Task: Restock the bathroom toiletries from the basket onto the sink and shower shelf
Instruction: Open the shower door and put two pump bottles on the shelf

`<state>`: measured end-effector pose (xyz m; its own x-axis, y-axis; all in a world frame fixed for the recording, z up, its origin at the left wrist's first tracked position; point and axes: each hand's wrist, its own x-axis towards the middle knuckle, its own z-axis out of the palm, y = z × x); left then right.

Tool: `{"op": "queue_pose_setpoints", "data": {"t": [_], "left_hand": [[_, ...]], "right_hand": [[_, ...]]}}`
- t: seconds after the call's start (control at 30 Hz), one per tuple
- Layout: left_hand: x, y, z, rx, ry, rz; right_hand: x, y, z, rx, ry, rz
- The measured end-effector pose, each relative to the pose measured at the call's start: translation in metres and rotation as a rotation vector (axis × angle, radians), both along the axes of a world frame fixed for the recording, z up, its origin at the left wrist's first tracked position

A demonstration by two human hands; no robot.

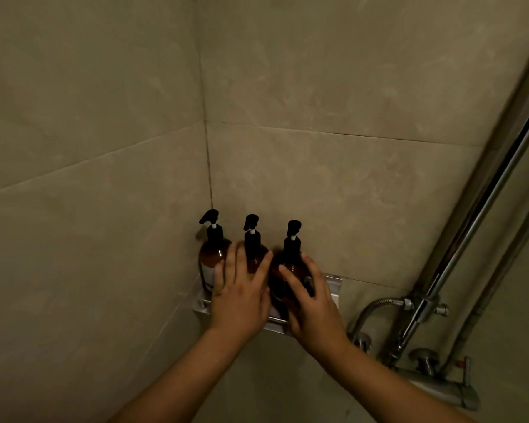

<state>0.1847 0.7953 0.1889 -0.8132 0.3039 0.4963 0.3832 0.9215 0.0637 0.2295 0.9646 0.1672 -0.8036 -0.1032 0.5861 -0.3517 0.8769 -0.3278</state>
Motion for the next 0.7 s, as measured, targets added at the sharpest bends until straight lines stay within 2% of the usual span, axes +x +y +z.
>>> {"op": "queue_pose_setpoints", "data": {"t": [0.23,0.43,0.7], "left_hand": [[-0.004,0.002,-0.001,0.014,-0.009,0.012],[-0.004,0.001,0.004,0.027,0.003,-0.005],[-0.001,0.002,-0.004,0.049,-0.048,-0.008]], "right_hand": [[0.000,0.001,-0.001,0.013,-0.014,0.002],[0.003,-0.004,0.008,0.084,0.035,-0.095],[0.008,-0.024,0.010,0.238,-0.093,-0.233]]}}
